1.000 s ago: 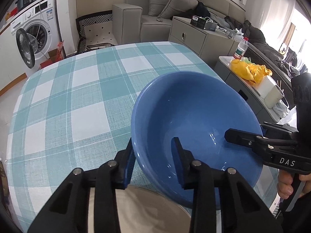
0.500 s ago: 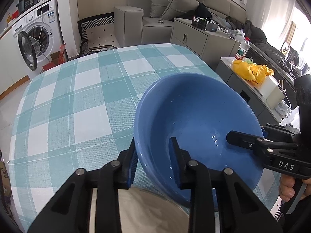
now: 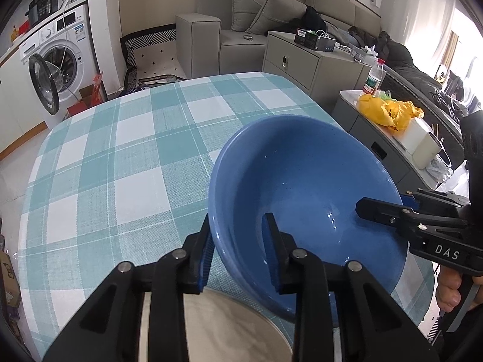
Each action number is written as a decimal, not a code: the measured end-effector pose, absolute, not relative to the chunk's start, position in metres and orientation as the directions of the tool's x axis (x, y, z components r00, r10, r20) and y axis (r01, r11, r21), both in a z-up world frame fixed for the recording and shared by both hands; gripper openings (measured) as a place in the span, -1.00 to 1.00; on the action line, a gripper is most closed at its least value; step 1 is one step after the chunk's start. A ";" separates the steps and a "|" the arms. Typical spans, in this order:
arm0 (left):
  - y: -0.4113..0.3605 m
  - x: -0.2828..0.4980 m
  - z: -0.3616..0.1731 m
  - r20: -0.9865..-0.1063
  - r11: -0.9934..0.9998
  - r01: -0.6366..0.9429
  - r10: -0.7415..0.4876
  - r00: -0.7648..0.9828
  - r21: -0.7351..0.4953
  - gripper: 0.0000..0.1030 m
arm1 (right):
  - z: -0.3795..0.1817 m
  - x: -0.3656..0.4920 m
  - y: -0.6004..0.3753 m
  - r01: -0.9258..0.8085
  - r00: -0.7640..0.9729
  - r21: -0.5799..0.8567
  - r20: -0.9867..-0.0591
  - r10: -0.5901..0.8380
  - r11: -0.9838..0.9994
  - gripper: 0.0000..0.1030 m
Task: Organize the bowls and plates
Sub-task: 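Lift the stacked blue bowls with both grippers and carry them over the cream plates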
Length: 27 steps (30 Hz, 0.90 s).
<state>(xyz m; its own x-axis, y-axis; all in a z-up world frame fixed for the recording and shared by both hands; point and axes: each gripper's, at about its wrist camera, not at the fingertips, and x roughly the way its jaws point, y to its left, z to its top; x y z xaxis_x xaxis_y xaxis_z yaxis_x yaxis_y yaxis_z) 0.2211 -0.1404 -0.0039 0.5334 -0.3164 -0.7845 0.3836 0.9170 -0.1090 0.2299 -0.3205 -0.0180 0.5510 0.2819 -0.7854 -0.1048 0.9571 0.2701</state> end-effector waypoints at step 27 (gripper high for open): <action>-0.118 0.177 0.059 -0.690 0.939 0.338 -0.286 0.665 -0.064 -0.44 | 0.048 0.189 -0.300 -0.179 0.629 0.243 -0.717 0.301 0.953 -0.40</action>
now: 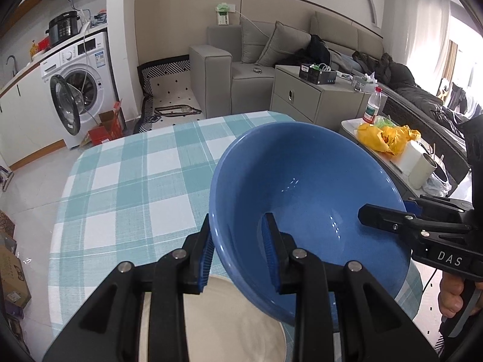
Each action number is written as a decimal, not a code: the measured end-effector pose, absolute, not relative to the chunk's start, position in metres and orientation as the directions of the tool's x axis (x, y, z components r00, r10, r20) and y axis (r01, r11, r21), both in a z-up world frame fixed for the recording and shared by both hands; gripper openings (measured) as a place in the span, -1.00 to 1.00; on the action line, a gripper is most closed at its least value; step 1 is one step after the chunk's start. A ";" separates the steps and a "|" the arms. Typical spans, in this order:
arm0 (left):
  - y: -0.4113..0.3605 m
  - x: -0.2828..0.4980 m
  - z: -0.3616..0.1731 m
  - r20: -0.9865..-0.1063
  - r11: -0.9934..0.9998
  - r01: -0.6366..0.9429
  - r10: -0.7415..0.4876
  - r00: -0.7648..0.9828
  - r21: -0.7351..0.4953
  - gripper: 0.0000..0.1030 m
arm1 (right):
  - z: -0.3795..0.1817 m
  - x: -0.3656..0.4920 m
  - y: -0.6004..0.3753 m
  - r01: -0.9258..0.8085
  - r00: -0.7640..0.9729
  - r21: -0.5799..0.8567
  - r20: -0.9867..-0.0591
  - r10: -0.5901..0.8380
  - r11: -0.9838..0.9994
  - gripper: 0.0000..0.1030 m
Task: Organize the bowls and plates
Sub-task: 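Lift the stacked blue bowls with both grippers and carry them over the cream plates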
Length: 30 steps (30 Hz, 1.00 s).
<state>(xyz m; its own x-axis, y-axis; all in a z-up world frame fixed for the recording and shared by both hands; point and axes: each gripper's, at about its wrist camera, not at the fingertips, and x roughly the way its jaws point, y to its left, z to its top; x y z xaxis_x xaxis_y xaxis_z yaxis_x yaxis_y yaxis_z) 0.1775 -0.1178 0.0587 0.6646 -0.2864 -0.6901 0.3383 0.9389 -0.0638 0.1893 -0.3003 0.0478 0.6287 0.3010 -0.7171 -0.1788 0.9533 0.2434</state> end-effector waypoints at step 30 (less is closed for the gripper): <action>-0.013 0.119 0.046 -0.680 0.989 0.126 -0.141 0.720 -0.071 -0.44 | 0.037 0.161 -0.186 -0.384 0.535 0.244 -0.727 0.429 0.891 -0.40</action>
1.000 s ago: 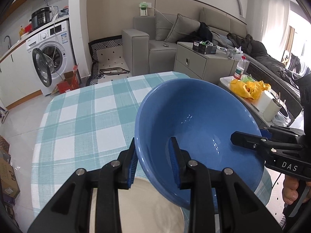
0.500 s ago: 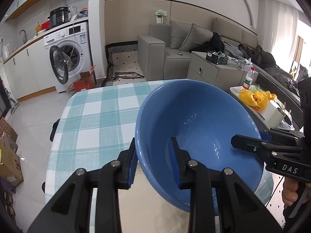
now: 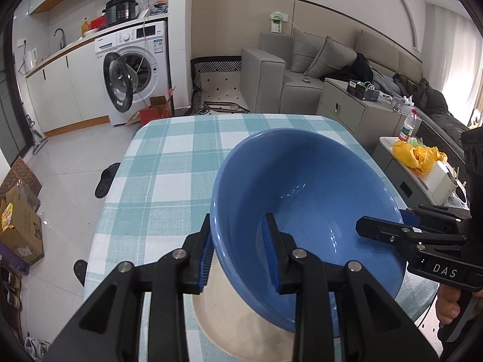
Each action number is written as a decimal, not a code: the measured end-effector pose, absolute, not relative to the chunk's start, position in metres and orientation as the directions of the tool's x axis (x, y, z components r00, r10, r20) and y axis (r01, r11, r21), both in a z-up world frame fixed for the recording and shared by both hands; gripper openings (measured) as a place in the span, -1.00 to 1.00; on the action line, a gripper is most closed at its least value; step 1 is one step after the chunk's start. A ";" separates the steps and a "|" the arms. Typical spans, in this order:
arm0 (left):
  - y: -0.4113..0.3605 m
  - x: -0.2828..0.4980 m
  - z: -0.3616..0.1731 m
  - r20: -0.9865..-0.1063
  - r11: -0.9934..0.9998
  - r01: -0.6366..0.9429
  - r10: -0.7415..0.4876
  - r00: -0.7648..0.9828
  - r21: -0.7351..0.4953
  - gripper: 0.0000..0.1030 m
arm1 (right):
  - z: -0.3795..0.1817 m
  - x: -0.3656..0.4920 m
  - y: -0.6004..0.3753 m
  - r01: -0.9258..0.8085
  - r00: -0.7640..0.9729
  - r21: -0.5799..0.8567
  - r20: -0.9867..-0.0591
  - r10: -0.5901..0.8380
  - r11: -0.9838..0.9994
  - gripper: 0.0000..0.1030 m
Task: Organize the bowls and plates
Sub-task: 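Lift the stacked blue bowls with both grippers and carry them over the cream plates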
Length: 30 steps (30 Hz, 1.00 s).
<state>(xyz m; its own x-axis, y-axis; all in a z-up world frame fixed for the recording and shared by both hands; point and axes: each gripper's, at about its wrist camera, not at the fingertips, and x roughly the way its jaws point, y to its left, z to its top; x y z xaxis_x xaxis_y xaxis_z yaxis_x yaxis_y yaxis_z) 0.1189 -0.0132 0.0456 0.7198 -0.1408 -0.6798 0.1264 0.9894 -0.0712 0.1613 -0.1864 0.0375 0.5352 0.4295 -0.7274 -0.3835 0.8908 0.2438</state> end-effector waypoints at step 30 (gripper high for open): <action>0.012 0.129 -0.005 -0.743 0.991 0.074 -0.132 0.656 -0.111 -0.44 | -0.007 0.182 -0.155 -0.416 0.468 0.204 -0.788 0.400 0.886 -0.40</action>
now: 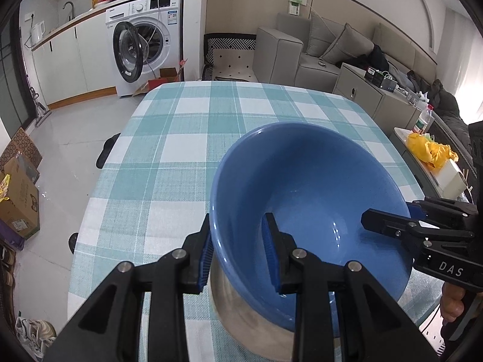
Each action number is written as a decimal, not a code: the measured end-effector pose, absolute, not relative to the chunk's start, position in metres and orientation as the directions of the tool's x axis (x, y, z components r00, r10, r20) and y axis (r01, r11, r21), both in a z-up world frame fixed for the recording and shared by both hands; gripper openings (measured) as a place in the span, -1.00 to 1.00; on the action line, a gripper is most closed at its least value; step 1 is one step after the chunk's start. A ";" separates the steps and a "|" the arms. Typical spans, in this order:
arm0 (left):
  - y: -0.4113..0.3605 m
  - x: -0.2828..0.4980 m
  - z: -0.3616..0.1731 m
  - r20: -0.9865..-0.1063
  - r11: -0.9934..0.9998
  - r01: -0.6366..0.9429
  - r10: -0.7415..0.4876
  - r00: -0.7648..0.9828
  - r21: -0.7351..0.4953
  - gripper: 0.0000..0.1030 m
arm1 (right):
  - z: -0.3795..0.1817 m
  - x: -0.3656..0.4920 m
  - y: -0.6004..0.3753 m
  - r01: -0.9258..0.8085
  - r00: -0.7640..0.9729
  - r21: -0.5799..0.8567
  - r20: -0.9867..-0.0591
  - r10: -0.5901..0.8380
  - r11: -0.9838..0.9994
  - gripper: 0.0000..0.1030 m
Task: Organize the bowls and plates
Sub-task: 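Lift the stacked blue bowls with both grippers and carry them over the cream plates, then lower the stacked bowls onto the cream plates and open both grippers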
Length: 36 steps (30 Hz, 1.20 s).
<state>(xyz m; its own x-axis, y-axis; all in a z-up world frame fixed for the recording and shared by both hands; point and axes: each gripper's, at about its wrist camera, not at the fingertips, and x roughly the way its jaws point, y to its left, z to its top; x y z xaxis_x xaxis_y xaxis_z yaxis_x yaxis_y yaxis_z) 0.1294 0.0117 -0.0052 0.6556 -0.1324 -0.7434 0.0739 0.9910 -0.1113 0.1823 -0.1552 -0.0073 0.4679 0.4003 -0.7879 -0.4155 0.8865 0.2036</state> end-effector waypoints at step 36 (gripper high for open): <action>0.023 0.096 0.001 -0.680 0.996 0.048 -0.087 0.728 -0.076 0.59 | 0.007 0.153 -0.183 -0.479 0.571 0.192 -0.673 0.470 0.856 0.98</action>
